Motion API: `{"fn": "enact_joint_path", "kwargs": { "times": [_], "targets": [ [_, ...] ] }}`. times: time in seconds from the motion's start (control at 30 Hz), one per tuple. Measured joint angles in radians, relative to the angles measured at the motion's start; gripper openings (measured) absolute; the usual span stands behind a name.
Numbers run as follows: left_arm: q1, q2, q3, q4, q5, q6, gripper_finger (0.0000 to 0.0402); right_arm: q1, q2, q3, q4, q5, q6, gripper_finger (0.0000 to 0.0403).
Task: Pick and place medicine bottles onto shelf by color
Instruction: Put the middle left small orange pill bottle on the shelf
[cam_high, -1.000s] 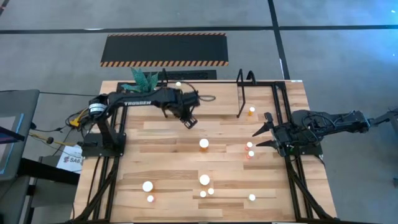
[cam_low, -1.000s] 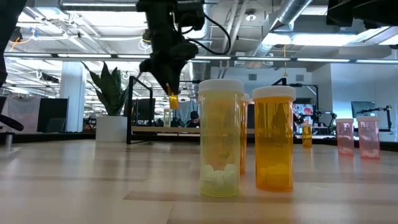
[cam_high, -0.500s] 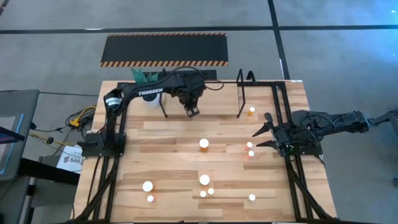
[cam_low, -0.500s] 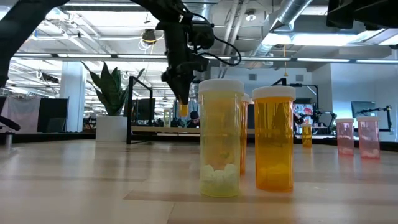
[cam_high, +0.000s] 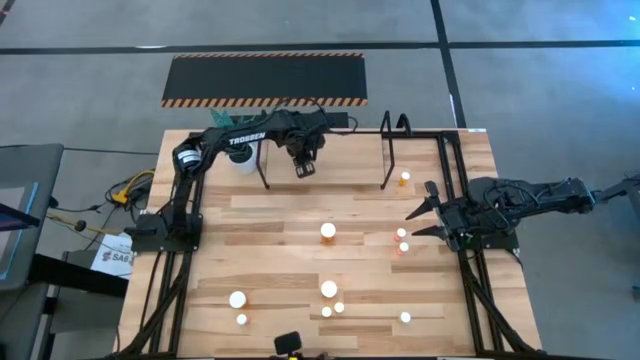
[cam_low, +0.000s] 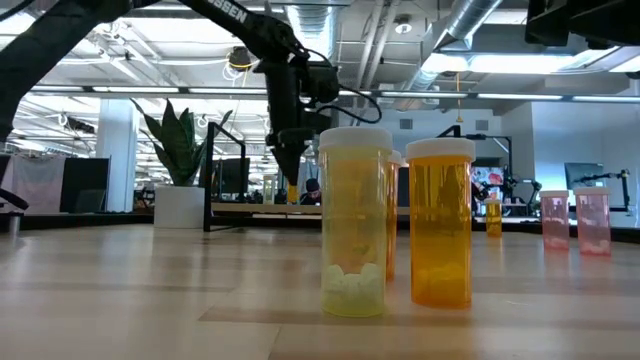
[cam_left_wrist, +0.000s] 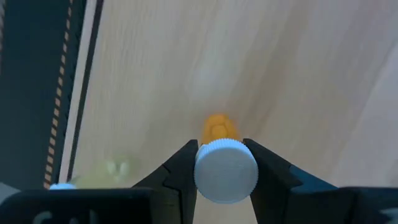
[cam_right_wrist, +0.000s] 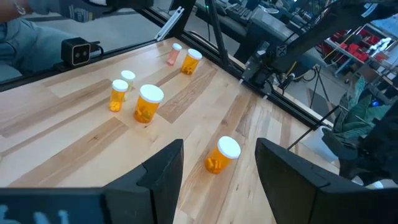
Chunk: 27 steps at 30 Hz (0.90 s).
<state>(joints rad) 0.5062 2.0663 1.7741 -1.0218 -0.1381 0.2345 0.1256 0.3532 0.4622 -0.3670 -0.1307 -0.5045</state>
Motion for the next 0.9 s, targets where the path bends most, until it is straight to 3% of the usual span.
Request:
{"fn": "enact_joint_path", "kwargs": {
  "times": [0.5,0.9],
  "targets": [
    [0.041,-0.001,0.0,0.104,-0.037,0.139,0.0103,0.0,0.0,0.0,0.0,0.0,0.0,0.0223],
    [0.07,-0.001,0.0,0.101,0.011,0.17,0.011,0.0,0.0,0.0,0.0,0.0,0.0,0.0223]
  ]
}}
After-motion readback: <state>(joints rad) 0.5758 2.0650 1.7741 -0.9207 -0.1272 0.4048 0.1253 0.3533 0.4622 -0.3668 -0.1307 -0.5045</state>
